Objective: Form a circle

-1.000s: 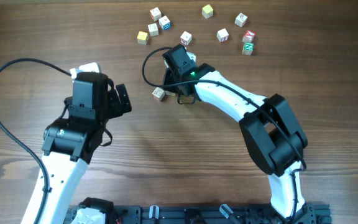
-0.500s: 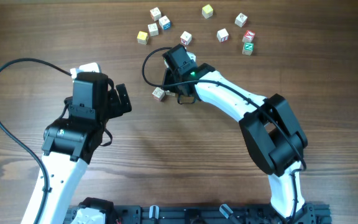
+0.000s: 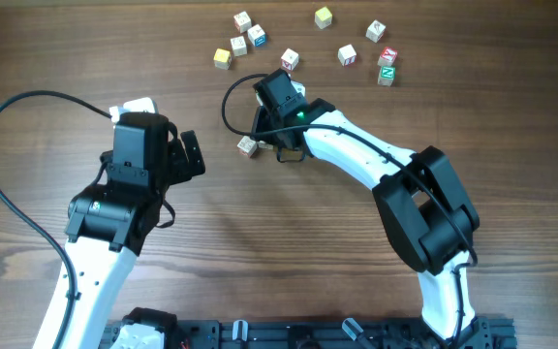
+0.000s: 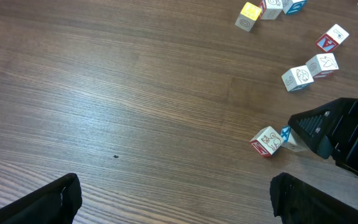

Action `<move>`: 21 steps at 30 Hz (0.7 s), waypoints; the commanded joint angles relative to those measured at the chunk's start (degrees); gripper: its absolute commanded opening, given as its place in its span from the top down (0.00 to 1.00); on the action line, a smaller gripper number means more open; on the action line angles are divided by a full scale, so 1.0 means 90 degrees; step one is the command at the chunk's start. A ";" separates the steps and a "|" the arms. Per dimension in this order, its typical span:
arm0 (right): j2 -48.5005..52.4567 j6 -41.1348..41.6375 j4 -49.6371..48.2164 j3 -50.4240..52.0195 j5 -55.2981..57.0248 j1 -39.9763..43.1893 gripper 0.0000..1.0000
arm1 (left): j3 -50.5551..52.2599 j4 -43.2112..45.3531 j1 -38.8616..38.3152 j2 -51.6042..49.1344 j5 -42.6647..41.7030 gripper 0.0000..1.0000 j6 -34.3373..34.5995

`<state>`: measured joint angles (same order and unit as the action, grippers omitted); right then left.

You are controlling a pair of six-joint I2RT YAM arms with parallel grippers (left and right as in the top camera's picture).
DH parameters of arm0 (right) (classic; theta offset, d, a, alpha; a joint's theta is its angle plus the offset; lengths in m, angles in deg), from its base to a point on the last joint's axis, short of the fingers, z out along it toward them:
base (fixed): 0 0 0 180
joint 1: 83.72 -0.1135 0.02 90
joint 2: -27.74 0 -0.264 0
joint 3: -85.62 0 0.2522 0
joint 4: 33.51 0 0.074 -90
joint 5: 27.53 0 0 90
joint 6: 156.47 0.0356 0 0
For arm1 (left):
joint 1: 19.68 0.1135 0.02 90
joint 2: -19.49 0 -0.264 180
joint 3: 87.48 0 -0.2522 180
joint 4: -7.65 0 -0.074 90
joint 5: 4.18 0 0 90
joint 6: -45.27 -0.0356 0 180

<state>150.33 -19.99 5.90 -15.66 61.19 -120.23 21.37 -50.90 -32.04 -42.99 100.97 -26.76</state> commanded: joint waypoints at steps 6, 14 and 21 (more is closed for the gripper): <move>0.0121 0.0017 0.0012 -0.0012 -0.0015 -0.0007 0.42 | 0.0002 0.0017 0.0029 -0.0015 0.0063 0.00 0.0080; 0.0121 0.0015 0.0012 -0.0012 -0.0015 -0.0007 0.41 | 0.0002 0.0017 0.0029 -0.0015 0.0063 0.00 0.0080; 0.0121 0.0017 0.0012 -0.0012 -0.0017 -0.0007 0.35 | 0.0002 0.0017 0.0029 -0.0015 0.0063 0.00 0.0080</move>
<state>150.33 -20.01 5.94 -15.66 61.19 -120.23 21.39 -50.88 -32.04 -42.99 101.00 -26.76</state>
